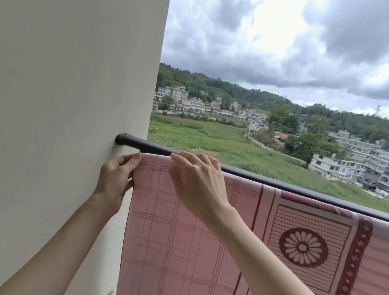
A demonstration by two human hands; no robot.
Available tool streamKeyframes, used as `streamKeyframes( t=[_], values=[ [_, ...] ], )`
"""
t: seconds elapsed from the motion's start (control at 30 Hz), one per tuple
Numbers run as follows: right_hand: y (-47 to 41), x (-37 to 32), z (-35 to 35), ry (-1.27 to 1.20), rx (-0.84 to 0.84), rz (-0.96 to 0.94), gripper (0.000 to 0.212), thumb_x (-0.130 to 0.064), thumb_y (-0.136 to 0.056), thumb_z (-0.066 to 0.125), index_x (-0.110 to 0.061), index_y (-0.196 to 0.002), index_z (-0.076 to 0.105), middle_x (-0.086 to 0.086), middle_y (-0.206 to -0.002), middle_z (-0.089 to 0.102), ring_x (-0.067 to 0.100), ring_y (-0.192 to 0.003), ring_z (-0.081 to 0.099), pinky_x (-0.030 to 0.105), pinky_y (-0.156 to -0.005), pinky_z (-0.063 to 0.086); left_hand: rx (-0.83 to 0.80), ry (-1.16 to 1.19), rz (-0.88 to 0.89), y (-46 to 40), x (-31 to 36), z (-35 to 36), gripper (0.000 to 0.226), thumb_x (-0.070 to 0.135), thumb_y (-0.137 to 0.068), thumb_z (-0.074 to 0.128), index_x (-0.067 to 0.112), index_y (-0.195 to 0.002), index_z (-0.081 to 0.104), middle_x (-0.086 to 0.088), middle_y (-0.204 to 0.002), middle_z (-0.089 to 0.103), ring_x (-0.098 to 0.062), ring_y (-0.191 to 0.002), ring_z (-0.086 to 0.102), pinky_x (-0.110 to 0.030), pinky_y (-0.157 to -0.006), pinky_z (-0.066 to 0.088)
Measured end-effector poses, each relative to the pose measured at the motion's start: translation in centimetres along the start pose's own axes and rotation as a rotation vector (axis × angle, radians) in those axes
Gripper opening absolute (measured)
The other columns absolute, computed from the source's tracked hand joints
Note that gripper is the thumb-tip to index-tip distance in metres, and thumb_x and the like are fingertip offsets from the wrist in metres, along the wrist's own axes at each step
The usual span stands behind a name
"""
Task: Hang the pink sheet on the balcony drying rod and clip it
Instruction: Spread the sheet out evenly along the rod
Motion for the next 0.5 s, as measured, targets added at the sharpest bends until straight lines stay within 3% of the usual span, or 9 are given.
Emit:
streamKeyframes(
  t=[0.07,0.17,0.23,0.33,0.43,0.5],
  values=[
    [1.6,0.5,0.6,0.070,0.017,-0.030,0.037,-0.035,-0.089,0.042,-0.017,-0.117,0.059,0.006,-0.125,0.061,0.026,-0.114,0.056,0.050,-0.105,0.031,0.033,0.013,0.036,0.2,-0.5,-0.4,0.010,0.014,-0.090,0.055,0.013,-0.082,0.062,-0.001,-0.075,0.058,-0.011,-0.066,0.053,-0.015,-0.050,0.048],
    [2.4,2.7,-0.4,0.087,0.038,0.038,0.043,-0.037,-0.088,0.045,-0.014,-0.123,0.055,0.007,-0.117,0.065,0.027,-0.103,0.062,0.047,-0.098,0.040,0.079,0.026,0.147,-0.9,0.9,-0.2,0.015,0.014,-0.090,0.056,0.017,-0.077,0.062,-0.001,-0.077,0.057,-0.010,-0.065,0.051,-0.014,-0.049,0.044],
    [2.7,4.5,-1.7,0.097,0.055,0.110,0.037,-0.036,-0.088,0.048,-0.013,-0.115,0.060,0.007,-0.105,0.070,0.028,-0.092,0.065,0.042,-0.088,0.044,0.077,0.049,0.174,-1.6,1.2,0.3,0.016,0.015,-0.090,0.057,0.018,-0.075,0.063,-0.002,-0.083,0.056,-0.009,-0.066,0.050,-0.015,-0.050,0.043],
    [3.9,6.0,-1.8,0.222,0.090,0.114,0.033,-0.035,-0.088,0.045,-0.013,-0.104,0.064,0.004,-0.093,0.071,0.026,-0.082,0.066,0.039,-0.084,0.042,0.047,0.067,0.115,-1.2,-0.6,0.7,0.011,0.022,-0.089,0.058,0.018,-0.082,0.064,0.008,-0.071,0.064,-0.005,-0.063,0.056,-0.016,-0.051,0.047],
    [4.8,6.0,-0.7,0.232,0.122,0.104,0.041,-0.035,-0.087,0.043,-0.013,-0.118,0.058,0.005,-0.111,0.067,0.025,-0.099,0.062,0.042,-0.099,0.028,-0.014,-0.023,0.048,0.3,-3.6,0.3,0.023,0.032,-0.085,0.061,0.014,-0.098,0.061,0.002,-0.086,0.067,-0.010,-0.073,0.062,-0.025,-0.067,0.053],
    [5.1,5.5,-0.2,0.204,0.153,0.089,0.044,-0.032,-0.088,0.045,-0.013,-0.126,0.054,0.009,-0.127,0.059,0.027,-0.117,0.054,0.047,-0.107,0.021,-0.066,-0.104,0.027,1.5,-5.2,-0.2,0.028,0.036,-0.078,0.067,0.016,-0.098,0.062,-0.004,-0.095,0.068,-0.019,-0.083,0.064,-0.031,-0.075,0.055]
  ],
)
Point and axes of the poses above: each hand's wrist, its own y-axis away from the middle knuckle, its own z-axis out of the palm, x = y × z, the point moved 3 cm from there along -y, towards the middle knuckle
